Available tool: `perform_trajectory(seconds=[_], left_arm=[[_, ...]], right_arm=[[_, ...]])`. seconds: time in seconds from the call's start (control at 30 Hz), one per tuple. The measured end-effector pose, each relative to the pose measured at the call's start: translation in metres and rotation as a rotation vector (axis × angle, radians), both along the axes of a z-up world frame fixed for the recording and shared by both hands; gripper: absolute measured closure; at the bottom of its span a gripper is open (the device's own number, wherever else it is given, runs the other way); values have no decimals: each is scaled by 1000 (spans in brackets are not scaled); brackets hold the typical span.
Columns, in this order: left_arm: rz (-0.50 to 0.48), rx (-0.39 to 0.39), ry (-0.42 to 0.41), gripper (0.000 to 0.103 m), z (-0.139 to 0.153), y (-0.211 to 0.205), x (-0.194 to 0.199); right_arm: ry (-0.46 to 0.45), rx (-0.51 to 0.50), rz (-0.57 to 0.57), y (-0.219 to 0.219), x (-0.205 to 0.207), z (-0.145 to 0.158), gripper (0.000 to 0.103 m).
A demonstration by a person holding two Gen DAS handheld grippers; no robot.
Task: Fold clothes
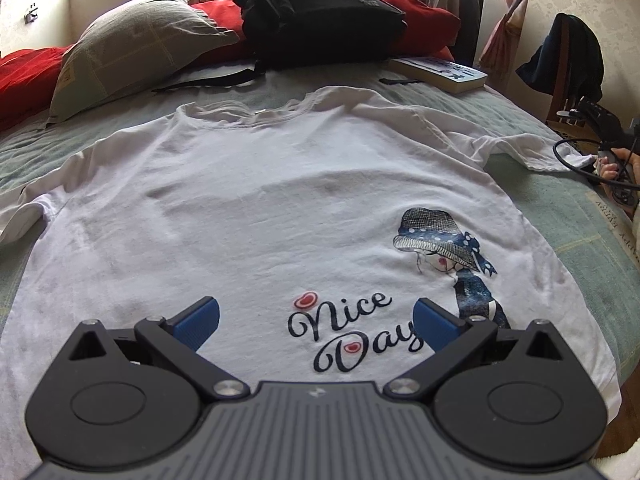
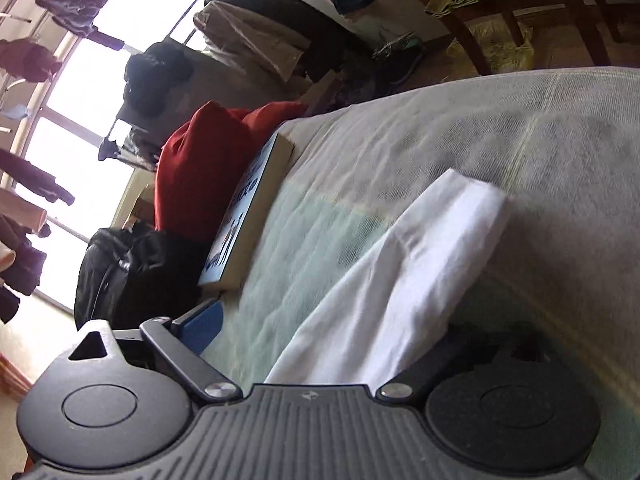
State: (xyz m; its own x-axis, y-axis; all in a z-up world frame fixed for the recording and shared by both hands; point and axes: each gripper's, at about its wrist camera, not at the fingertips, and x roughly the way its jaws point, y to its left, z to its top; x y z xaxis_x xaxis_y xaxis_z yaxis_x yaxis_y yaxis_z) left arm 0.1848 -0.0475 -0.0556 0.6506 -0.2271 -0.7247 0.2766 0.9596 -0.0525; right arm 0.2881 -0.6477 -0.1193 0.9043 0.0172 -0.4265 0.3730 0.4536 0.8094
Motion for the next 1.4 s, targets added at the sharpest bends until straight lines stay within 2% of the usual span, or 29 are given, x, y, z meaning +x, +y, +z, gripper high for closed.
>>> perform_trajectory(seconds=[0.1, 0.17, 0.2, 0.23, 0.27, 0.37, 0.73, 1.0, 1.1, 1.17, 1.4], left_arm=[[3, -3, -1, 1, 0, 1, 0], [5, -9, 0, 1, 0, 2, 0], [6, -12, 1, 1, 0, 2, 1], [6, -14, 2, 1, 0, 2, 1], [4, -14, 1, 1, 0, 2, 0], [-4, -17, -6, 1, 3, 1, -2], [4, -13, -29, 1, 10, 2, -9], [-21, -18, -43, 1, 14, -2, -15], [-17, -20, -47, 1, 15, 0, -16], [-15, -22, -47, 1, 15, 1, -17], [-15, -27, -45, 1, 13, 3, -17]], right_arm=[[32, 5, -42, -4, 3, -5, 32], [57, -6, -60, -3, 1, -8, 54], [78, -19, -68, -3, -1, -10, 61], [99, -32, -75, -3, -3, -13, 86], [120, -45, -82, -3, -5, -16, 101], [80, -5, -79, -10, -14, -21, 100], [76, -268, -71, -8, -28, 47, 100], [135, -301, -126, -16, -43, 49, 100], [157, -314, -146, -19, -48, 49, 95], [172, -322, -160, -21, -52, 50, 88], [195, -399, -263, -27, -66, 70, 83]])
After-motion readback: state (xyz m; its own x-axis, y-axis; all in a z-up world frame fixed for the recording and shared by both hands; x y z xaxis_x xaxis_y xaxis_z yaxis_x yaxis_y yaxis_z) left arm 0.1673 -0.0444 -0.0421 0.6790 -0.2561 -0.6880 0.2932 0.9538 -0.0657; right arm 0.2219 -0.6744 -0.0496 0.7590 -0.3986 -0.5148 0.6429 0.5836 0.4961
